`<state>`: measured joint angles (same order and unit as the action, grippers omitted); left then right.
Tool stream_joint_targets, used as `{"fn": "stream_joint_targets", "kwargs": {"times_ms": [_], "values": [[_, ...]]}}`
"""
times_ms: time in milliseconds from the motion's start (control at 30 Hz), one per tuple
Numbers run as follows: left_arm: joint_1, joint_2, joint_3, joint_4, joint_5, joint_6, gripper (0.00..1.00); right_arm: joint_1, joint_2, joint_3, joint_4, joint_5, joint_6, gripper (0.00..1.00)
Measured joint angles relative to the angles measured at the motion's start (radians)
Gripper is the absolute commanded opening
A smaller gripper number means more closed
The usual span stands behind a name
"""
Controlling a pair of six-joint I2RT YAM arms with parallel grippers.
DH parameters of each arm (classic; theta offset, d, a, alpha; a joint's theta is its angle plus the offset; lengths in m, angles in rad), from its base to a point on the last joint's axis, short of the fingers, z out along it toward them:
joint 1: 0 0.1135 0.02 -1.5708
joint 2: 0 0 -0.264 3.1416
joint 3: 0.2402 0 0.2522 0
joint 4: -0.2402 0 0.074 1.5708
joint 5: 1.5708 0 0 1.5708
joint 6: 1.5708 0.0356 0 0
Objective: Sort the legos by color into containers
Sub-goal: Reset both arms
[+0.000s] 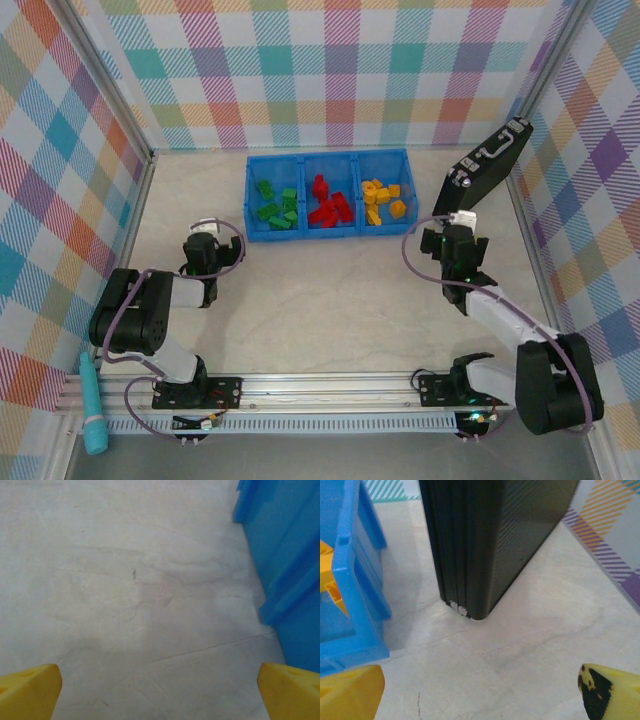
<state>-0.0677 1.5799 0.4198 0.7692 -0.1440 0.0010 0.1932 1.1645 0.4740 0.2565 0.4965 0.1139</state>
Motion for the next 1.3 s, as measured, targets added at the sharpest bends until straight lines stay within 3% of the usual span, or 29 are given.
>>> {"fn": "stream_joint_targets", "kwargs": {"times_ms": [300, 533, 700, 867, 1300], "values": [[-0.002, 0.000, 0.000, 0.047, 0.018, 0.018, 1.00, -0.049, 0.245, -0.023, 0.263, -0.212, -0.154, 0.99], [-0.002, 0.000, 0.000, 0.047, 0.021, 0.019, 1.00, -0.069, 0.281, -0.053, 0.416, -0.342, -0.182, 0.99], [-0.002, 0.000, 0.000, 0.047, 0.021, 0.019, 1.00, -0.145, 0.318, -0.054, 0.476, -0.451, -0.169, 0.99], [-0.002, 0.000, 0.000, 0.047, 0.021, 0.019, 1.00, -0.188, 0.379, -0.057, 0.507, -0.493, -0.141, 0.99], [-0.002, 0.000, 0.000, 0.047, 0.021, 0.019, 1.00, -0.190, 0.378, -0.057, 0.515, -0.529, -0.123, 0.99]]}}
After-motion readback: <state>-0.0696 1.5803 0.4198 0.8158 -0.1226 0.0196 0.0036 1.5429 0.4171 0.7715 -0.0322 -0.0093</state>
